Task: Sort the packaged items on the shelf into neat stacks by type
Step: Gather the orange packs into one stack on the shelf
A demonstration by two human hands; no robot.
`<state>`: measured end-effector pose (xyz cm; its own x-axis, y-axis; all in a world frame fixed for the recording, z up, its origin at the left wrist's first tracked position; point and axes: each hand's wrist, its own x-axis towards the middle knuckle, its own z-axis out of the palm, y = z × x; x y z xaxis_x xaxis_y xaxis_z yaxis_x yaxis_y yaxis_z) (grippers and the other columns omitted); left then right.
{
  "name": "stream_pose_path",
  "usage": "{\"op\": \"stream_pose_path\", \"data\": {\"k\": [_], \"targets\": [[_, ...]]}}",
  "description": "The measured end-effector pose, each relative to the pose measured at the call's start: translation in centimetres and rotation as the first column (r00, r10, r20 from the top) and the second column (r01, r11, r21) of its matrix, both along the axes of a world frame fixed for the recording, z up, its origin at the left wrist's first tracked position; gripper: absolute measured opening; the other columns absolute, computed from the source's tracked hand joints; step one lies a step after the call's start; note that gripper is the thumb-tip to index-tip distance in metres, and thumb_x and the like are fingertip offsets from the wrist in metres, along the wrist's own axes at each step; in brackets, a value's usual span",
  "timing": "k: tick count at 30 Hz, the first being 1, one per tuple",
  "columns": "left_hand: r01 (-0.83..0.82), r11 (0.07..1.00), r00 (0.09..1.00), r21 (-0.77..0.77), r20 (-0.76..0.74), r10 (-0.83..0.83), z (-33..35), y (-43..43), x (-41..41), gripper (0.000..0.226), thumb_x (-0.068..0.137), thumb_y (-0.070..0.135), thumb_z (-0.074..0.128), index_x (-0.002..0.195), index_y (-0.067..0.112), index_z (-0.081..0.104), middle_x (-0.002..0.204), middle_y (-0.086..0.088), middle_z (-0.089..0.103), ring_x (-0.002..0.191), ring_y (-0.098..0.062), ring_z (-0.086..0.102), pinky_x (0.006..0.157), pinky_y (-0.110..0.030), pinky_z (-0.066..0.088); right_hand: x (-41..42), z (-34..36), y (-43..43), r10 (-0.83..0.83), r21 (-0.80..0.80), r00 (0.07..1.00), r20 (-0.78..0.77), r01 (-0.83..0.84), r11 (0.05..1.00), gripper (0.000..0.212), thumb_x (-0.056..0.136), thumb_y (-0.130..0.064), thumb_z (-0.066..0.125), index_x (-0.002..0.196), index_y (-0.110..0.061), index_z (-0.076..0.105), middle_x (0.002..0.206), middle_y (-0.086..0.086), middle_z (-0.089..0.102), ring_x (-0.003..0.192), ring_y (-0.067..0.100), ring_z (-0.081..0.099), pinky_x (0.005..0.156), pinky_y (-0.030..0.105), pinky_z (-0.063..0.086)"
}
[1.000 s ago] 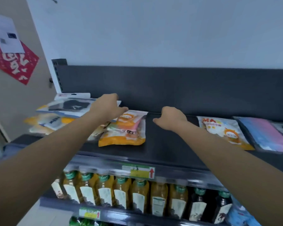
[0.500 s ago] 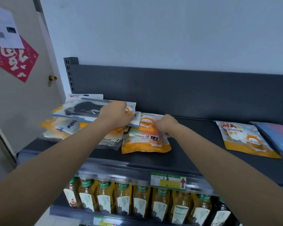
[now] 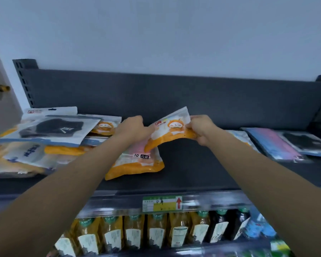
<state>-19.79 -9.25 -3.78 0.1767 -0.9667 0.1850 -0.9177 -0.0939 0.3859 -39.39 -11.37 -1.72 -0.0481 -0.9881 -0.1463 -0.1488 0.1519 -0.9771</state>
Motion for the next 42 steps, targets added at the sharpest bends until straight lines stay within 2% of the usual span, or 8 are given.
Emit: {"op": "stream_pose_path", "data": {"k": [7, 13, 16, 21, 26, 35, 39, 42], "targets": [[0.209, 0.963, 0.861, 0.172, -0.499, -0.098, -1.3, -3.5, -8.1, 0.084, 0.078, 0.077, 0.042, 0.126, 0.008, 0.053, 0.106, -0.008, 0.065, 0.093, -0.024, 0.062, 0.079, -0.036, 0.051, -7.8, 0.9, 0.6, -0.054, -0.062, 0.994, 0.096, 0.060, 0.996, 0.034, 0.094, 0.010, 0.041, 0.118, -0.004, 0.062, 0.106, 0.017, 0.069, 0.078, 0.024, 0.068, 0.068, 0.034, 0.059], [0.278, 0.950, 0.685, 0.142, -0.723, -0.092, -1.8, -6.0, -15.4, 0.070, 0.081, 0.059, 0.062, 0.129, 0.010, 0.049, 0.105, -0.005, 0.065, 0.097, -0.023, 0.063, 0.084, -0.040, 0.054, -15.2, 0.6, -1.7, -0.161, -0.059, 0.987, 0.024, 0.162, 0.985, 0.033, 0.085, 0.008, 0.045, 0.114, 0.008, 0.061, 0.107, 0.022, 0.069, 0.086, 0.032, 0.068, 0.079, 0.042, 0.056], [0.209, 0.970, 0.743, 0.122, -0.665, -0.077, -2.1, -7.3, -18.7, 0.066, 0.082, 0.053, 0.064, 0.127, 0.006, 0.050, 0.109, -0.005, 0.061, 0.096, -0.021, 0.059, 0.074, -0.033, 0.051, -19.0, 0.0, -3.9, -0.175, -0.062, 0.976, -0.132, 0.168, 0.984, 0.005, 0.079, 0.005, 0.053, 0.077, 0.002, 0.056, 0.075, 0.015, 0.058, 0.072, 0.028, 0.055, 0.066, 0.035, 0.047], [0.119, 0.985, 0.882, 0.124, -0.469, -0.047, -3.3, -9.0, -22.9, 0.077, 0.081, 0.060, 0.059, 0.123, -0.005, 0.056, 0.097, -0.012, 0.062, 0.079, -0.023, 0.059, 0.051, -0.027, 0.036, -24.0, -2.3, -7.3, -0.037, -0.067, 0.925, -0.377, 0.013, 0.998, 0.013, 0.082, -0.003, 0.063, 0.071, -0.003, 0.057, 0.072, 0.013, 0.053, 0.069, 0.024, 0.055, 0.058, 0.032, 0.053], [-0.022, 0.989, 0.994, 0.146, -0.103, 0.037, -3.9, -8.2, -24.7, 0.047, 0.085, 0.061, 0.054, 0.094, 0.015, 0.054, 0.099, -0.003, 0.061, 0.084, -0.019, 0.056, 0.059, -0.030, 0.038, -25.2, -3.5, -9.0, 0.020, -0.135, 0.672, -0.740, -0.177, 0.975, 0.022, 0.079, -0.009, 0.056, 0.061, -0.009, 0.044, 0.059, 0.004, 0.046, 0.062, 0.024, 0.047, 0.048, 0.024, 0.033], [-0.204, 0.979, 0.976, -0.022, 0.075, 0.205, -0.9, -3.8, -18.9, 0.055, 0.085, 0.066, 0.049, 0.103, 0.015, 0.057, 0.108, -0.004, 0.063, 0.097, -0.025, 0.059, 0.070, -0.033, 0.045, -17.9, -3.0, -7.8, 0.109, -0.217, 0.619, -0.777, -0.426, 0.878, 0.015, 0.082, -0.013, 0.054, 0.069, -0.007, 0.055, 0.066, 0.006, 0.056, 0.067, 0.024, 0.056, 0.052, 0.027, 0.039], [-0.269, 0.957, 0.940, -0.106, 0.187, 0.285, 0.7, -0.7, -12.8, 0.057, 0.086, 0.065, 0.048, 0.107, 0.012, 0.057, 0.114, -0.008, 0.063, 0.107, -0.030, 0.057, 0.082, -0.036, 0.047, -11.8, -2.0, -6.0, 0.135, -0.249, 0.608, -0.783, -0.504, 0.827, 0.028, 0.083, -0.016, 0.058, 0.100, 0.005, 0.068, 0.098, 0.017, 0.071, 0.092, 0.032, 0.067, 0.079, 0.043, 0.057], [-0.306, 0.936, 0.923, -0.174, 0.185, 0.337, 2.1, 1.8, -7.0, 0.052, 0.086, 0.062, 0.050, 0.098, 0.012, 0.055, 0.110, -0.010, 0.064, 0.105, -0.032, 0.058, 0.080, -0.037, 0.047, -6.4, -1.7, -4.5, 0.163, -0.263, 0.622, -0.766, -0.535, 0.803, 0.027, 0.085, -0.020, 0.059, 0.095, 0.004, 0.067, 0.092, 0.015, 0.071, 0.089, 0.031, 0.067, 0.078, 0.041, 0.055]]}}
